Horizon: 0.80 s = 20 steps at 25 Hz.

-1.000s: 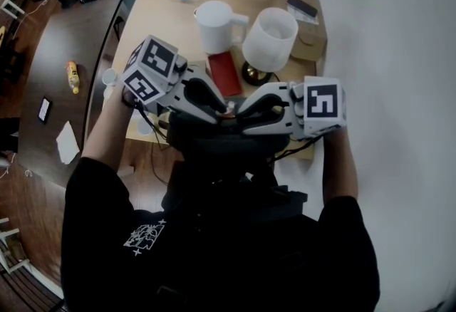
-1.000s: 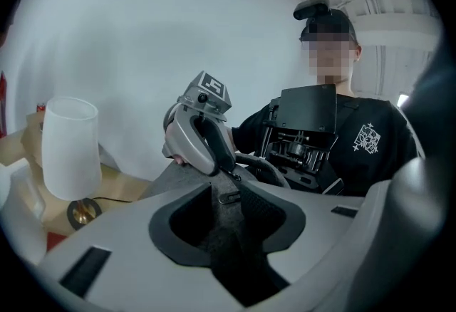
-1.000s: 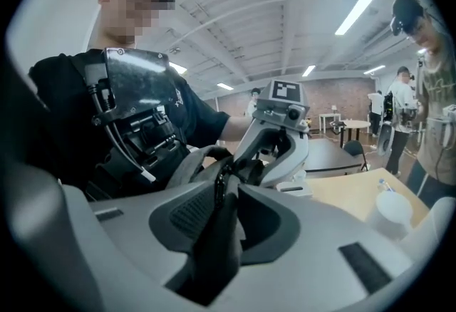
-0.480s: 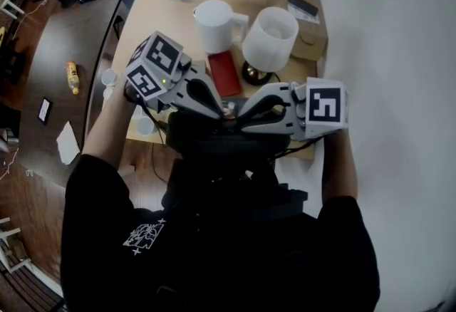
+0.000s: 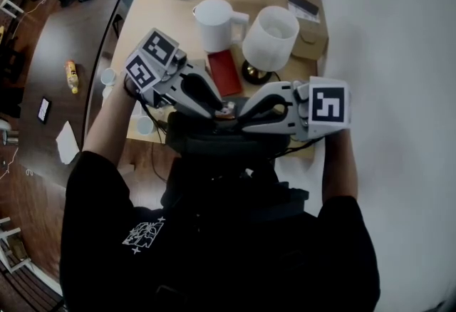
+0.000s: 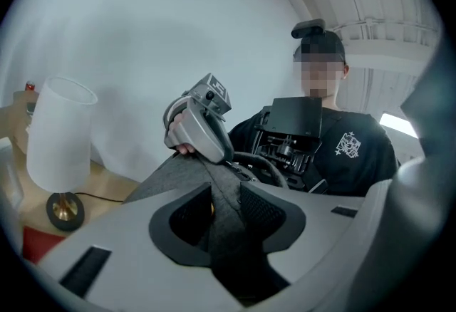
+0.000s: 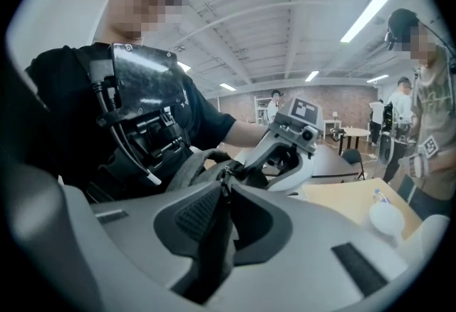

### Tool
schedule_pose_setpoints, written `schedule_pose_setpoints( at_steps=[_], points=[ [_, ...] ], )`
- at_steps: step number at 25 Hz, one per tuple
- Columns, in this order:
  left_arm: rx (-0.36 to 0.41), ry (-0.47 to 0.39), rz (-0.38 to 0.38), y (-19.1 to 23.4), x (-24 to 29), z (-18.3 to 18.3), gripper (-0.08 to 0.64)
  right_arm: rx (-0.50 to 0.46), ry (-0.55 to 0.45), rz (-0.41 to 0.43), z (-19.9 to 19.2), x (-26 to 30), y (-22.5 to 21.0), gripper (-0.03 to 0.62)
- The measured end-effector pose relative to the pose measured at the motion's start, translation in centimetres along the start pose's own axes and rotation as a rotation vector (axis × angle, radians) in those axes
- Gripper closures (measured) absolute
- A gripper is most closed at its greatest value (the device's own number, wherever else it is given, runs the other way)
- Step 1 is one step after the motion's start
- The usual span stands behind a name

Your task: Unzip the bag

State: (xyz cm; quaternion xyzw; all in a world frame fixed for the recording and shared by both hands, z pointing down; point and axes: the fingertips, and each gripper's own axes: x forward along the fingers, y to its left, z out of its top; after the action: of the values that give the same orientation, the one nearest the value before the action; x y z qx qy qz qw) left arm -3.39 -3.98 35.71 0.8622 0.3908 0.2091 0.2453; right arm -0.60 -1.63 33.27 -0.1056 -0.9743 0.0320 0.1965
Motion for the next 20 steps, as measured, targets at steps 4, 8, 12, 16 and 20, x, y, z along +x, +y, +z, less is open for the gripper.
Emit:
schedule_pose_setpoints(
  at_steps=[4, 8, 12, 16, 20],
  points=[
    [-0.024, -0.007, -0.1, -1.6, 0.1, 0.2, 0.351, 0.01, 0.0, -0.017, 0.1, -0.1, -0.3, 0.523],
    [0.005, 0.096, -0.109, -2.2, 1.1, -0.4, 0.353, 0.009, -0.002, -0.002, 0.1, 0.1, -0.1, 0.523],
    [0.074, 0.194, -0.036, -2.5, 1.3, -0.2, 0.373, 0.012, 0.003, -0.009, 0.2, 0.1, -0.2, 0.523],
    [0.105, 0.268, 0.026, -2.7, 1.4, 0.1, 0.446, 0.008, 0.012, -0.016, 0.0, -0.1, -0.2, 0.524],
    [0.139, 0.314, 0.097, -2.9, 1.2, 0.5, 0.512, 0.002, 0.01, -0.012, 0.1, 0.0, -0.2, 0.525]
  ],
)
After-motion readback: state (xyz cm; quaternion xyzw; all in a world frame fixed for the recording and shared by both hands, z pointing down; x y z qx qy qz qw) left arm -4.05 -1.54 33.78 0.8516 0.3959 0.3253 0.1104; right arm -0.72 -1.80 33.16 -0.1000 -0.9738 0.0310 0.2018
